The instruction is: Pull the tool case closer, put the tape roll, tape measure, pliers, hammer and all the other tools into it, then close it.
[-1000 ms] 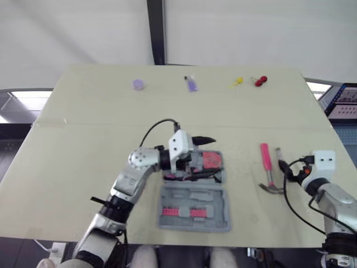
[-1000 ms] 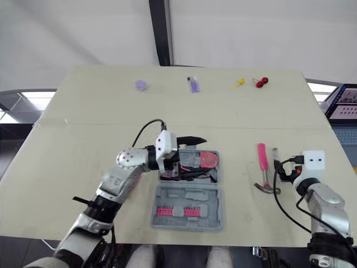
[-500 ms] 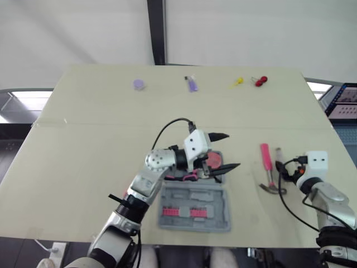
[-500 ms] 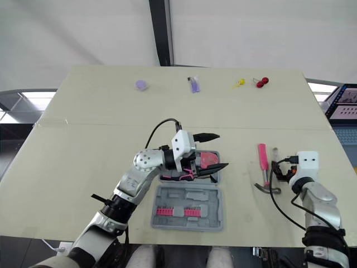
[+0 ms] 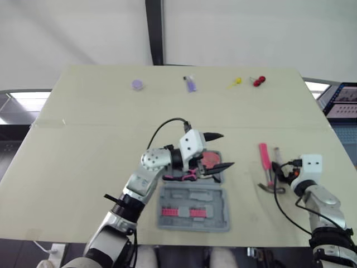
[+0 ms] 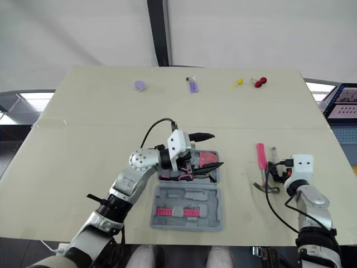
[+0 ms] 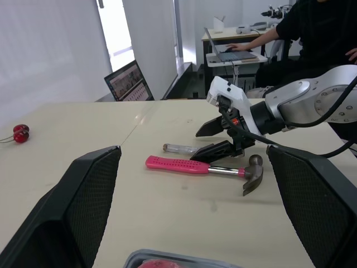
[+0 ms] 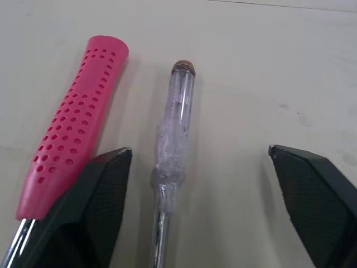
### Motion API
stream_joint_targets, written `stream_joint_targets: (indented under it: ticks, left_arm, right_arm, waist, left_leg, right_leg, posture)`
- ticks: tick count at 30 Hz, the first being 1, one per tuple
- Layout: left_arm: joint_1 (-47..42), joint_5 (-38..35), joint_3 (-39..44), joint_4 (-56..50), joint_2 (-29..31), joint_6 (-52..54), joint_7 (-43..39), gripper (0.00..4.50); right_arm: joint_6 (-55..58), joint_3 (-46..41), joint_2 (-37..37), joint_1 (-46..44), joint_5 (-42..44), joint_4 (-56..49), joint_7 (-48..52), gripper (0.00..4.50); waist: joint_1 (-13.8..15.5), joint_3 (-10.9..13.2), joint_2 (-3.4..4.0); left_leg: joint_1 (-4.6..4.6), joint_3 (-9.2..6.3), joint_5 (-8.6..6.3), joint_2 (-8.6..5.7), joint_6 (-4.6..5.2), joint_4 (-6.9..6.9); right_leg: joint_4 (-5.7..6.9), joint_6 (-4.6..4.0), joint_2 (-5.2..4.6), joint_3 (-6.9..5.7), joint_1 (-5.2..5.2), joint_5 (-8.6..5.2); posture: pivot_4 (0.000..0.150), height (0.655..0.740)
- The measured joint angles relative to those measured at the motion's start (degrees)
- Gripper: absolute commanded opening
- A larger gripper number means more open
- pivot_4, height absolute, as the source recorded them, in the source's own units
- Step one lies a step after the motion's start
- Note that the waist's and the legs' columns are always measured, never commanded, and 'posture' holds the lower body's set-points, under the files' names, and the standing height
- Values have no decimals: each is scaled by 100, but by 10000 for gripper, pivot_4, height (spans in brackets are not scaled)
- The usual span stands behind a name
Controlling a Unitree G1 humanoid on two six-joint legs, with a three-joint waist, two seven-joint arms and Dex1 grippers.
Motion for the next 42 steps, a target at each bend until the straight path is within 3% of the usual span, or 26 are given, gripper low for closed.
stream_joint_targets:
  ticks: [6,7,20,22,26,34,38,42]
  left_arm:
    - [-44,0,47,8,28,0,-14,45000]
    - [-44,0,47,9,29,0,-14,45000]
    - [-43,-10,104,29,148,-13,-112,45000]
    - [-32,-56,166,19,297,-13,-225,45000]
    - [331,-390,485,-352,967,-88,-760,45000]
    - [2642,-1264,1496,-1622,2352,-301,-1645,45000]
    - [4220,-1568,2126,-2324,2599,-642,-1750,45000]
    - [5109,-1655,2485,-2703,2556,-1082,-1742,45000]
  right_arm:
    - [-82,41,66,-64,9,90,1,1473]
    - [-97,48,66,-73,10,107,0,318]
    - [-256,78,-193,62,30,62,29,336]
    - [-151,131,-426,175,-12,-260,169,336]
    - [619,485,-1175,422,128,-1968,1053,336]
    - [2581,1689,-2200,490,808,-5070,2418,336]
    - [3386,2554,-2225,139,979,-6181,2625,336]
    - [4021,3460,-2066,-399,902,-6746,2613,336]
  waist:
    - [29,0,0]
    - [27,0,0]
    - [25,3,5]
    - [12,5,11]
    - [-103,8,42]
    - [-69,17,36]
    - [20,24,25]
    - [90,25,16]
  left_leg:
    - [-2,-5,0,-1,0,2]
    - [-2,-5,0,-1,0,2]
    - [-6,-5,0,-2,0,0]
    - [-6,-4,0,-1,0,-2]
    - [1,-6,0,1,0,-5]
    - [-13,-42,-1,-2,2,-3]
    - [-16,-44,-2,-2,1,-1]
    - [-16,-51,-4,-5,-2,1]
  right_leg:
    - [-2,1,-1,0,8,0]
    - [-2,1,0,-1,9,0]
    - [-4,1,-1,-1,4,0]
    - [-4,1,0,0,2,0]
    - [-1,0,4,4,-6,0]
    - [-5,0,5,5,-1,0]
    - [-15,0,5,10,4,0]
    - [-19,0,6,12,9,0]
  posture:
    - [1500,7400]
    - [1500,7400]
    - [1500,7400]
    - [1500,7400]
    - [1500,7400]
    - [1500,7400]
    - [1500,7400]
    - [1500,7400]
